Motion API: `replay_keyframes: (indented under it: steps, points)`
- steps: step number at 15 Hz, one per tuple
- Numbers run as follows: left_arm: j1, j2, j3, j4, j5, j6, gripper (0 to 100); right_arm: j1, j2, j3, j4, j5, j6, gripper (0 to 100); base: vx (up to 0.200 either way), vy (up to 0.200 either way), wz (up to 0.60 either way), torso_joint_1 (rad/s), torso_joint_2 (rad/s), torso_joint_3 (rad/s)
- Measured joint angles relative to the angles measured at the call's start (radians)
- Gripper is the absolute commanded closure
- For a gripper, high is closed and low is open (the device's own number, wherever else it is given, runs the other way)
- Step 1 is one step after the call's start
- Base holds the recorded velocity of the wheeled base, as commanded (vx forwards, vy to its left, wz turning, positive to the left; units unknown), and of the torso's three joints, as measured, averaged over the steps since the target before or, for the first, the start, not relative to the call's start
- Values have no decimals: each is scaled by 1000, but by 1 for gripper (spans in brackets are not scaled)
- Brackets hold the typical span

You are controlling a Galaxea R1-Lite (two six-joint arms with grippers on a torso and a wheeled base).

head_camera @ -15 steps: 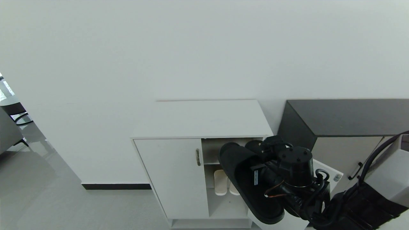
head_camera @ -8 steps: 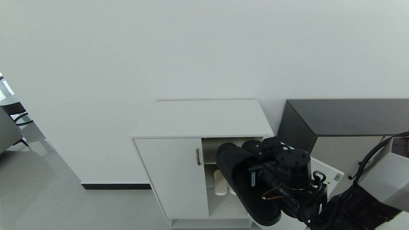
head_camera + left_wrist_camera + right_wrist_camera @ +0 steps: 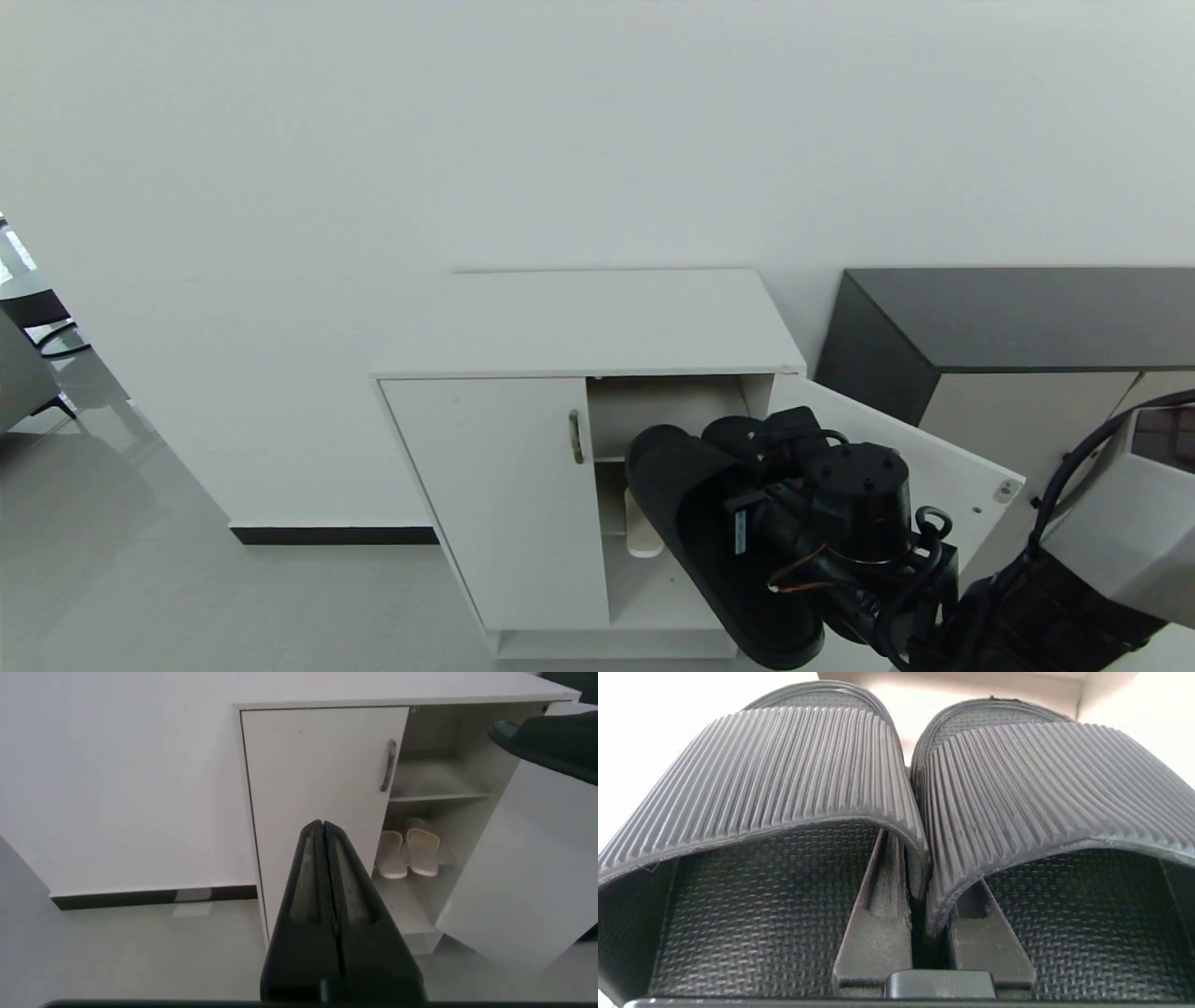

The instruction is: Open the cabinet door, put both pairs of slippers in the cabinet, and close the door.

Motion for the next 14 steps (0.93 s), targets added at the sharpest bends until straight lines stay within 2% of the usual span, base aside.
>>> replay_keyframes:
  steps: [14]
  points:
    - [0, 0, 0, 0, 0, -2, 100, 16, 4, 9, 0, 1, 0, 100, 0, 0, 0, -258, 527, 264]
